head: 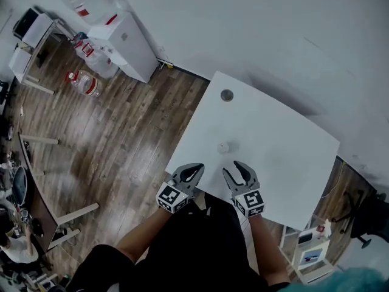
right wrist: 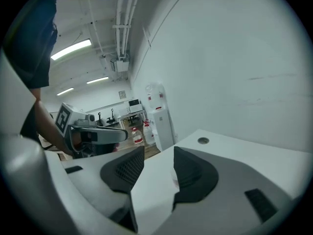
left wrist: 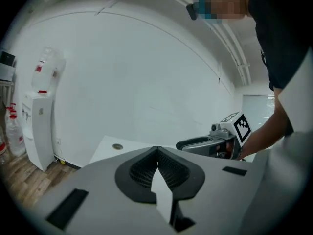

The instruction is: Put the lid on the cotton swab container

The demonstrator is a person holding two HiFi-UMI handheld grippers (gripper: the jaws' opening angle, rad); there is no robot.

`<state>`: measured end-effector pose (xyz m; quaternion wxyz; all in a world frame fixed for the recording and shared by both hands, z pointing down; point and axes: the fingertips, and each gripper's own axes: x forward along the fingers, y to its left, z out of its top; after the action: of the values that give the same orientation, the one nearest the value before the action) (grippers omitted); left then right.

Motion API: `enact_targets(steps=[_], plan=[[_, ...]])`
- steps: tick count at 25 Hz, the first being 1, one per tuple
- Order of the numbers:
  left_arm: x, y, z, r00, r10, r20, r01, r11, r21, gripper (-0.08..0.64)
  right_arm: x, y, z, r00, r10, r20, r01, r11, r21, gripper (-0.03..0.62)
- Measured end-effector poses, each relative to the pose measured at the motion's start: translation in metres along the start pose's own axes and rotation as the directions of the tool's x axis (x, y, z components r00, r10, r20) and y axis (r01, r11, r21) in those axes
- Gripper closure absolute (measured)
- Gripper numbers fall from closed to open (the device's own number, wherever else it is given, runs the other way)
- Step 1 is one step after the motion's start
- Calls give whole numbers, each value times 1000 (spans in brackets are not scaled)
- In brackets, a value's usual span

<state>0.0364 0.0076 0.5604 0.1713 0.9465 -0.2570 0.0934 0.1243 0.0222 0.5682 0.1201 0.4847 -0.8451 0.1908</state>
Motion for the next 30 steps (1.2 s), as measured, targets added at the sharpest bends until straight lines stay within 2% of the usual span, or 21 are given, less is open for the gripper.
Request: enact_targets(steps=[6,12,13,15,18,23,30], plan=[[-32,-13,12,999,-42,-25,43,998,43,548,-9,49,19,989,-134,59,133,991,18,411],[-89,-21,26,998,-59,-11,59,996,67,548,-12,125,34,959,-260,112,258,966,38,414],[-98,-22,29,998,-58,-2,58,996,62,548,-13,136,36,954,-273,123,268,962,55,433],[-113,-25,33,998,-62,15,61,996,59,548,-17,155,42,943,-296,152,281,953,113,529],[-131,-34,45,997,-70,39,66,995,80,548,-26,172,48,917,-365,161,343,928,147,545],[-145,-56,57,989,-129,77,120,987,103,548,-40,187,54,861,-500,97,493,866,82,554],[-147,-69,63,992,-99,79,91,991,99,548,-73,200,76,784,-582,216,577,812,93,554]])
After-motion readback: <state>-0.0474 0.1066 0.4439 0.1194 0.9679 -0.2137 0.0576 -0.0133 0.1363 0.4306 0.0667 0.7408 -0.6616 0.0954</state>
